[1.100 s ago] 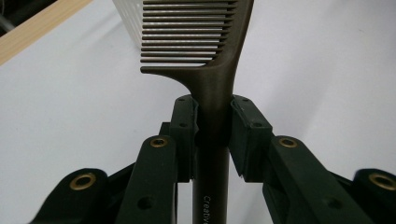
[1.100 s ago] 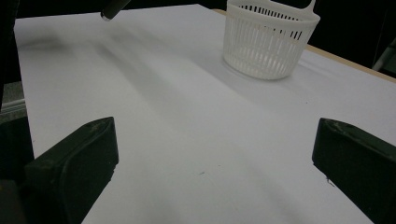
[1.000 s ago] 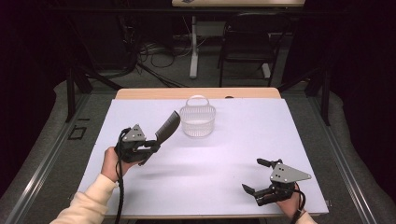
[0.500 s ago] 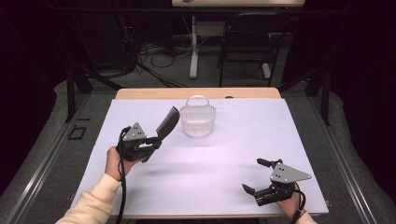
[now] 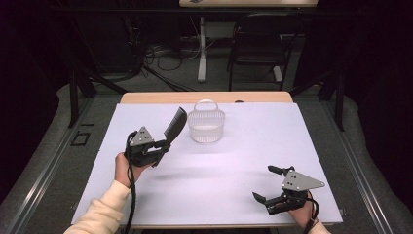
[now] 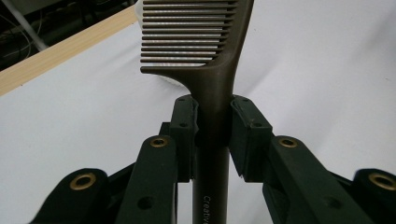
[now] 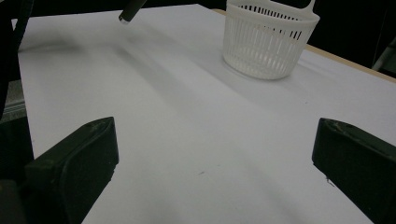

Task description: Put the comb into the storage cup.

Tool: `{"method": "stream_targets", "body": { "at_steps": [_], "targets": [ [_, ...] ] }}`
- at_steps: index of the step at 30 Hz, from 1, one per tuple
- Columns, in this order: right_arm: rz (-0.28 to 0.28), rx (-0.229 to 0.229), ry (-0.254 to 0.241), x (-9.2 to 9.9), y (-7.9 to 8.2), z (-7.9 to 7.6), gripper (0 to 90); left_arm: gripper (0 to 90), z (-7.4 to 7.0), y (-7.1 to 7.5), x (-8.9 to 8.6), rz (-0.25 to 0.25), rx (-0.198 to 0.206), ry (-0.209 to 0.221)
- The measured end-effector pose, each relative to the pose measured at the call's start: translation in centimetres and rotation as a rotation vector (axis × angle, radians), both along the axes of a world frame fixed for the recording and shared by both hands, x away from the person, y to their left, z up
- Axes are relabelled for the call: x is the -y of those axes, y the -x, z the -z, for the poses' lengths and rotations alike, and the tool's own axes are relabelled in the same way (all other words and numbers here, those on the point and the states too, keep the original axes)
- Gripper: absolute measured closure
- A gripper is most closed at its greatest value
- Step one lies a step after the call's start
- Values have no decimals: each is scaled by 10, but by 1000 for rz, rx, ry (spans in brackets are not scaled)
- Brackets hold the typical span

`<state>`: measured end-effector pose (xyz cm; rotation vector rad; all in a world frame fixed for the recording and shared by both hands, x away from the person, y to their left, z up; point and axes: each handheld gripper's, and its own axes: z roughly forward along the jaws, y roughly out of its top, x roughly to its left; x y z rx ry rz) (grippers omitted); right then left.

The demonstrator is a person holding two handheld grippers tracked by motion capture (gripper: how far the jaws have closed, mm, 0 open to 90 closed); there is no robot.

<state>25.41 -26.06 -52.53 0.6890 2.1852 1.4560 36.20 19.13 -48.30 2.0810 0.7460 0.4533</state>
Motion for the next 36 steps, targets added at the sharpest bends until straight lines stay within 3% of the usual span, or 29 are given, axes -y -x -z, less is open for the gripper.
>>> {"method": "stream_targets", "body": {
  "at_steps": [15,36],
  "targets": [
    [3,-2,-2,0,0,0,0,722,0,-11,8,-21,27,2],
    [-1,-1,-1,0,0,0,1,723,-16,-27,17,-6,42,-18]
  ]
}}
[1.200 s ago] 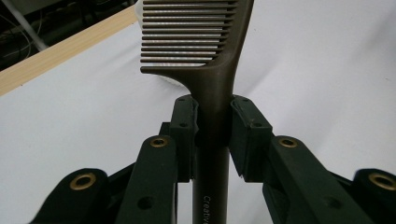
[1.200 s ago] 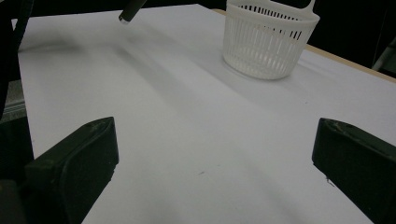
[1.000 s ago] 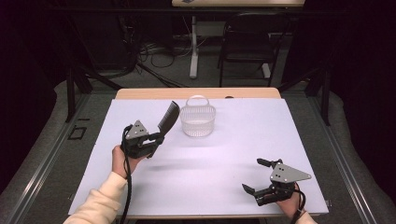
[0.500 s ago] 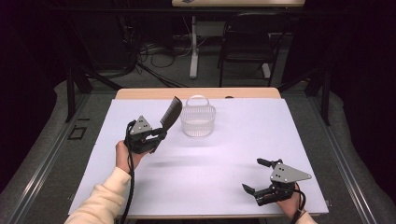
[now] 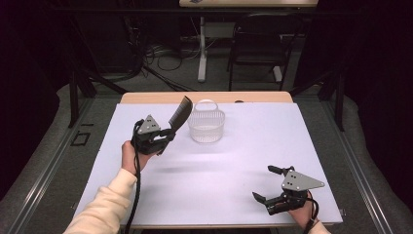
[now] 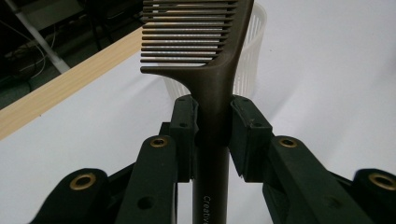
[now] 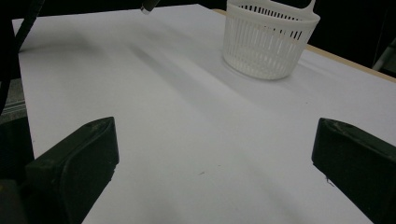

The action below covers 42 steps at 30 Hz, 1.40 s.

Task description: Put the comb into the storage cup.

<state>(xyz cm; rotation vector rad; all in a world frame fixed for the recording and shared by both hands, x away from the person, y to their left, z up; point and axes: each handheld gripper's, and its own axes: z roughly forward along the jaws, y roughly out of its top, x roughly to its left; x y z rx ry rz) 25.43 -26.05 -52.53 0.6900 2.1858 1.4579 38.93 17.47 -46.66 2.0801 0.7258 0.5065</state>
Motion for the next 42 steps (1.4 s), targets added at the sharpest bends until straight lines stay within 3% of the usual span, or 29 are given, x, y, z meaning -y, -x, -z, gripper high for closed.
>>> {"method": "stream_targets", "body": {
  "at_steps": [28,42],
  "targets": [
    [-9,-2,-4,-2,-1,0,1,723,-29,-12,3,12,28,8],
    [-13,-5,-2,-2,-1,0,1,723,-37,-24,16,29,33,-7]
  ]
}}
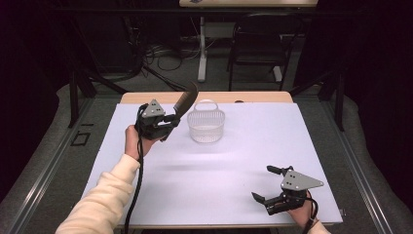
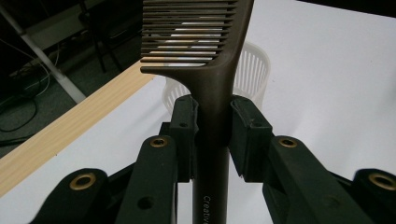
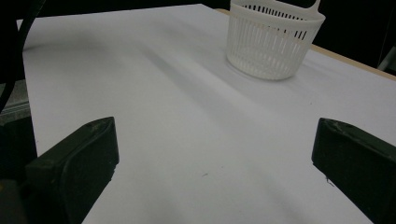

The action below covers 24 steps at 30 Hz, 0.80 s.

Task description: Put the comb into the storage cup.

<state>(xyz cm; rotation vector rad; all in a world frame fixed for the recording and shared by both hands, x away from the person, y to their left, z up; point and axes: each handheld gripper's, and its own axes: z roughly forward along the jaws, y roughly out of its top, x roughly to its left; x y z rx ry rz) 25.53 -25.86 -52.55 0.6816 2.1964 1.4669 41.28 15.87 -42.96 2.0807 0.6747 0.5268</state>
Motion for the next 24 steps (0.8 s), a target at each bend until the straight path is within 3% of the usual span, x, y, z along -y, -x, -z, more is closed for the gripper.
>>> {"method": "stream_targets", "body": {
  "at_steps": [24],
  "targets": [
    [2,-5,1,0,0,0,1,723,-12,-16,10,17,18,-17]
  ]
}}
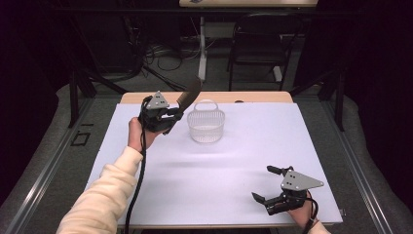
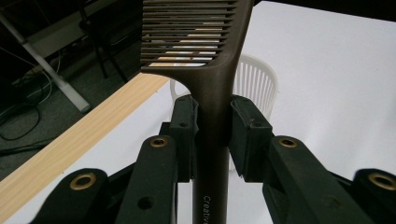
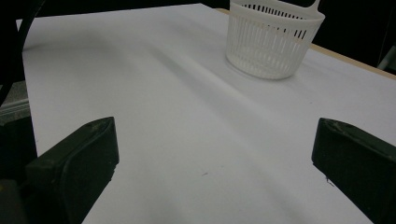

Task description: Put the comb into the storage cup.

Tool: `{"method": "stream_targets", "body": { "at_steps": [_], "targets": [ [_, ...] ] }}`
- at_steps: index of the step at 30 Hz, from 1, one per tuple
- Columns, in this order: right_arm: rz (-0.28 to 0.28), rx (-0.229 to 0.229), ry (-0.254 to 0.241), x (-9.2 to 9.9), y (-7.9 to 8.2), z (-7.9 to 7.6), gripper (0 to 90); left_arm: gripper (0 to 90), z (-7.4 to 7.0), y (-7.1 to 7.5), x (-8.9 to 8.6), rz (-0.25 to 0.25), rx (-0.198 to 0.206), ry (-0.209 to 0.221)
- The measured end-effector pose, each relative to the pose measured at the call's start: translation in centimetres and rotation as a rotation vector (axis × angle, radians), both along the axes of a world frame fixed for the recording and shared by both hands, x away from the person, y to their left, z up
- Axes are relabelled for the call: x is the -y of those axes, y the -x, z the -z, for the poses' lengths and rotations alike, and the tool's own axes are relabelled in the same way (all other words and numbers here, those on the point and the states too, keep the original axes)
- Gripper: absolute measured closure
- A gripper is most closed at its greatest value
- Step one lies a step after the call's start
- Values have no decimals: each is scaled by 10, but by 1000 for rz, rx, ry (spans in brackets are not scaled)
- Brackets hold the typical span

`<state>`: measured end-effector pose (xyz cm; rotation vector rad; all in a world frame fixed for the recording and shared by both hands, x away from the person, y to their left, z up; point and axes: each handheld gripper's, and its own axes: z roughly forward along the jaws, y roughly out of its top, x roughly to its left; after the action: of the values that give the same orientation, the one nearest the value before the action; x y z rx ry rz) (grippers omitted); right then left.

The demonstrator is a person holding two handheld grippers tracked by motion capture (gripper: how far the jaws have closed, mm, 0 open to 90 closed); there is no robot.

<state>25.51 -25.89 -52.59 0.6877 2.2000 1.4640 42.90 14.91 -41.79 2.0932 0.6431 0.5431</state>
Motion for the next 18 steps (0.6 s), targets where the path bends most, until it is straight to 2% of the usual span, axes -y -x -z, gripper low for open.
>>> {"method": "stream_targets", "body": {
  "at_steps": [12,18],
  "targets": [
    [-2,4,-6,0,1,0,1,723,-3,-7,6,5,7,8],
    [-1,-4,2,0,0,1,1,723,0,-12,10,9,9,10]
  ]
}}
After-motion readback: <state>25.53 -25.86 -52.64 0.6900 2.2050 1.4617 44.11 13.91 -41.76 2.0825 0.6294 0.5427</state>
